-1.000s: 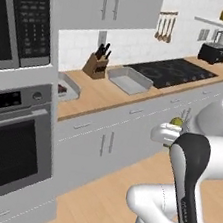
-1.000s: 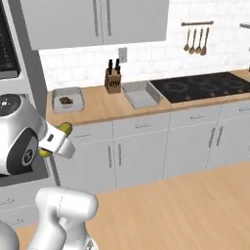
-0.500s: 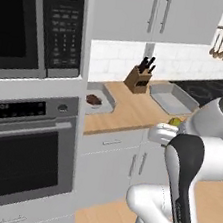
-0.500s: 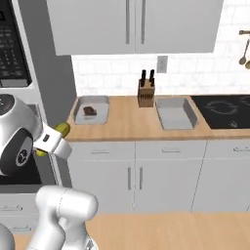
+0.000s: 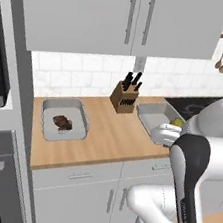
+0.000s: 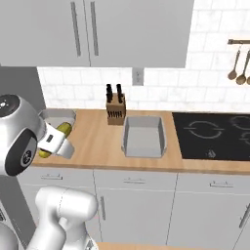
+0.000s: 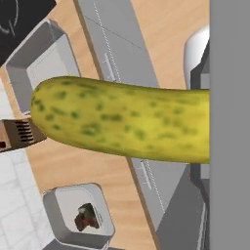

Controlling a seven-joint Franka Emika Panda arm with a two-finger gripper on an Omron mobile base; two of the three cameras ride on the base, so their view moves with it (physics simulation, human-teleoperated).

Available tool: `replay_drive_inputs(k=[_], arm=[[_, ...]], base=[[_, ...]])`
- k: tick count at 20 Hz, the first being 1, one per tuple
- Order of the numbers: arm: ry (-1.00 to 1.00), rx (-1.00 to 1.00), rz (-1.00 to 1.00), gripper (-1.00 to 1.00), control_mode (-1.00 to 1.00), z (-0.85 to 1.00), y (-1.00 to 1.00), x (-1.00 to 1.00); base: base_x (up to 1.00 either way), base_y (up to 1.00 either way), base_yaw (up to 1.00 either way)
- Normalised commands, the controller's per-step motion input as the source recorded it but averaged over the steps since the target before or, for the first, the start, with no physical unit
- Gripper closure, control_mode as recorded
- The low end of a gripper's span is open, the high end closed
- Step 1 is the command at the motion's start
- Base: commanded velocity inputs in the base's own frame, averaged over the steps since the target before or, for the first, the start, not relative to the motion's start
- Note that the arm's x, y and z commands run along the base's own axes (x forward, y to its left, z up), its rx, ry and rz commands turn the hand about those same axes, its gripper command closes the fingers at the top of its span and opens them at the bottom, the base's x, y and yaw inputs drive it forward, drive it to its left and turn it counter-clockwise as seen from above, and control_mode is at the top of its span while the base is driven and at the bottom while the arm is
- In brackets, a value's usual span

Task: Place one cucumber and one steak in each tupperware on the nearby counter, to pack two identical lunches.

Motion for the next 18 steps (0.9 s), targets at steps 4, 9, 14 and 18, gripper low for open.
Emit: replay_drive_inputs(k=[4,9,14,18], arm=[[0.0,0.0,0.0,1.0,1.0,0.0,0.0,0.0],[0.01,-0.02,0.1,1.0,-1.0,-0.34,0.18,0.01],[0.0,-0.05,0.15,1.0,-1.0,-0.75,0.81,0.22],[0.0,0.0,0.09,1.0,-1.0,-0.4,0.86,0.75]], base=[[0.81,-0.24,0.26],[0.18,0.04,0.17],[0.0,0.0,0.0],[0.0,0.0,0.0]])
